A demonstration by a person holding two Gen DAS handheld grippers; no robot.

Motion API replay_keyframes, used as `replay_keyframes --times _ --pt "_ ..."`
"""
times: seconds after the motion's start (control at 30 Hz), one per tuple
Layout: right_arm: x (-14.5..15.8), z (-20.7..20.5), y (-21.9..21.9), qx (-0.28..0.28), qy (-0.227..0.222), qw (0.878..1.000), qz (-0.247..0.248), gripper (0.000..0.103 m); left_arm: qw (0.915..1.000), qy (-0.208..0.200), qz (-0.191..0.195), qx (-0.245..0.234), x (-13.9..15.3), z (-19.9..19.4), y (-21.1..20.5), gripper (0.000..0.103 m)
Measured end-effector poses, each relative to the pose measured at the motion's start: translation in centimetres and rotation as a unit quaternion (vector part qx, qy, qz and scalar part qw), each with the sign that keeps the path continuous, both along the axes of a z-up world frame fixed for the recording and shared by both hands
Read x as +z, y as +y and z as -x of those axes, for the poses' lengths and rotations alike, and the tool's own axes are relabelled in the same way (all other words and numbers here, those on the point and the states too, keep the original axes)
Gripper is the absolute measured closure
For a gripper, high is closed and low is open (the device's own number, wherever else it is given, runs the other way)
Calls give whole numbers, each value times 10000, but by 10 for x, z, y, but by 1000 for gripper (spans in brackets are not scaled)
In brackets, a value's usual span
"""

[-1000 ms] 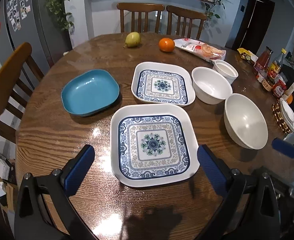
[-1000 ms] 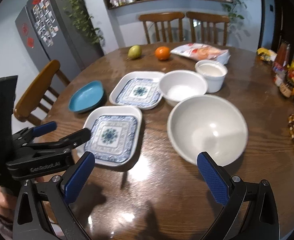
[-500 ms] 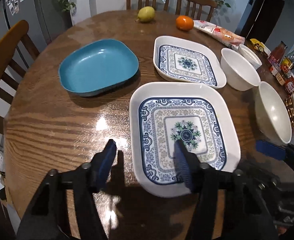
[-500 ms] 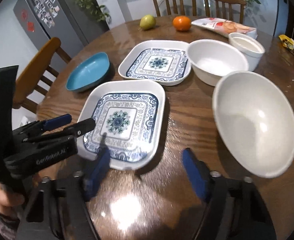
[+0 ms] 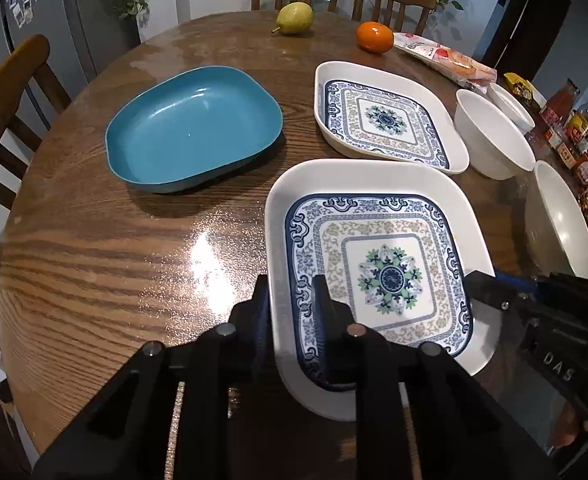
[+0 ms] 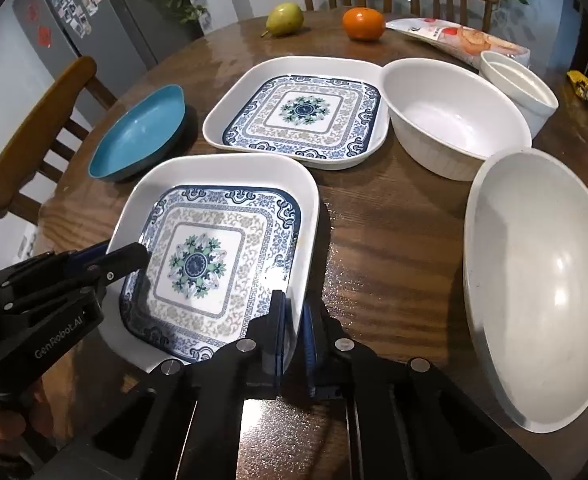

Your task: Organize plates and bowls

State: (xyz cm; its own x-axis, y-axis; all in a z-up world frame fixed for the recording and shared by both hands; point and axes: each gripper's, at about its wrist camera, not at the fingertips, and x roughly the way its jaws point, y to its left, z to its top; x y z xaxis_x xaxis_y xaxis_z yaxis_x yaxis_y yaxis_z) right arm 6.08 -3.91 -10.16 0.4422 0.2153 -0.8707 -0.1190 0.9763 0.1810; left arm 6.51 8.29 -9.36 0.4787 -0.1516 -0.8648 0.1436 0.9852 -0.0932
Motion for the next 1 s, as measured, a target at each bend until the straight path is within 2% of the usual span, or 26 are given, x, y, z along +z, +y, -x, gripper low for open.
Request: replay_keyframes --times 0.17,0.4,0.6,0.8,0.9,0.93,0.97,1.0 --pt "7 18 -1 3 -15 9999 -152 93 9999 -101 7 -67 9 14 2 88" --pt "23 65 -5 138 4 9993 -356 93 9990 -198 65 -390 25 63 1 88" --pt "17 84 -15 -23 95 9998 -176 93 9976 -27 73 -681 10 74 -19 88" --pt "2 94 -23 -209 77 9997 -80 93 9965 -12 -85 -837 -1 77 -31 88" --pt "1 95 -23 -243 117 9996 71 91 9965 -102 -178 -809 2 76 -30 83" --pt "5 97 -24 -172 65 9998 40 89 9966 -138 -158 -791 4 78 -27 75" --pt "10 100 -25 -120 -28 9999 8 86 9970 -183 -143 -741 7 79 -24 60" --pt "15 102 -28 -126 -110 9999 -12 84 9975 -227 -137 -660 10 78 -20 53"
